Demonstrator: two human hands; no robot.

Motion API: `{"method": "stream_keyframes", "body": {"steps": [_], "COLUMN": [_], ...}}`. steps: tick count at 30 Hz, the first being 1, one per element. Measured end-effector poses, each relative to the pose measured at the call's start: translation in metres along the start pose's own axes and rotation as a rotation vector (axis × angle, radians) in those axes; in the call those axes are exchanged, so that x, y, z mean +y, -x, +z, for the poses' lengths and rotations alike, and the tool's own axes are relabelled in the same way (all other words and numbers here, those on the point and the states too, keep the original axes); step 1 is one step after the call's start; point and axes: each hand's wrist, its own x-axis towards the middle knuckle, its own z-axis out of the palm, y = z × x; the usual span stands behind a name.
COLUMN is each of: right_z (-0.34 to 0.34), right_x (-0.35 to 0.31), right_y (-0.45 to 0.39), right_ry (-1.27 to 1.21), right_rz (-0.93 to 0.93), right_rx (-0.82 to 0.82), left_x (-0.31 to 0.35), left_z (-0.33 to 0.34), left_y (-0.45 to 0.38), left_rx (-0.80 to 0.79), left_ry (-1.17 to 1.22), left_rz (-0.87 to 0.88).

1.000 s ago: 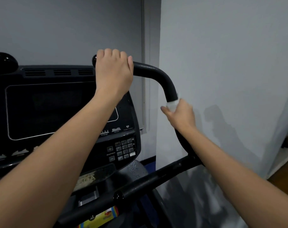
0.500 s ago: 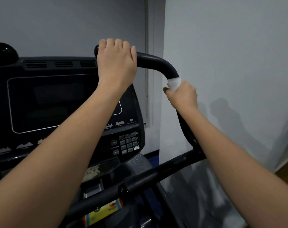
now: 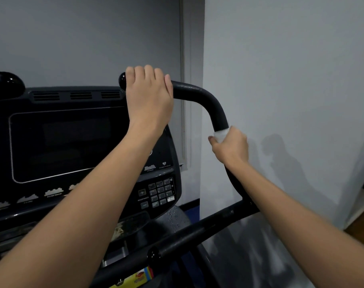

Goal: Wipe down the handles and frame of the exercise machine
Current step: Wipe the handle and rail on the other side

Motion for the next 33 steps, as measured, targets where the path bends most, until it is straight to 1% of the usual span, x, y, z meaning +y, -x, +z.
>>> {"method": "stream_keyframes", "body": {"steps": [2,6,8,10,14,16,21,24,27,30,32,33], "right_z": [-0.005,-0.011,-0.011,-0.009,0.000,0.001,0.003,-0.001,-0.010,-0.012,-0.009,-0.009], "right_x": [-0.024,-0.076,-0.087,-0.079,-0.044,-0.028,0.023,0.010,-0.039,-0.086,-0.095,-0.092], "right_y": [-0.016,-0.048,-0.053,-0.050,-0.039,-0.027,0.010,0.003,-0.030,-0.056,-0.063,-0.064], "right_ry": [0.008,0.090,0.141,0.123,0.034,0.023,0.075,0.059,0.059,0.136,0.202,0.210], "right_rz": [-0.061,-0.300,-0.383,-0.343,-0.111,-0.033,0.022,0.021,-0.140,-0.401,-0.509,-0.510], "right_rx": [0.026,0.032,0.054,0.064,0.060,0.035,-0.039,-0.052,0.032,0.019,0.007,0.003], "left_x": [0.000,0.000,-0.001,-0.003,-0.004,-0.004,-0.004,-0.002,-0.002,-0.001,-0.002,-0.002], "left_z": [0.001,0.002,0.003,0.003,0.002,0.002,0.002,0.002,0.002,0.004,0.005,0.005], "left_y": [0.000,0.000,0.000,0.000,0.001,0.001,0.001,0.001,0.001,0.001,0.001,0.001], "left_rx": [-0.006,0.001,0.008,0.002,-0.013,-0.015,0.003,0.005,0.005,-0.011,-0.004,-0.001], "left_ry": [-0.006,0.012,0.004,0.008,0.002,0.005,-0.008,-0.016,-0.008,-0.014,-0.016,-0.014], "left_rz": [-0.001,0.007,0.010,0.019,0.029,0.034,0.024,0.016,0.016,0.021,0.024,0.031]}}
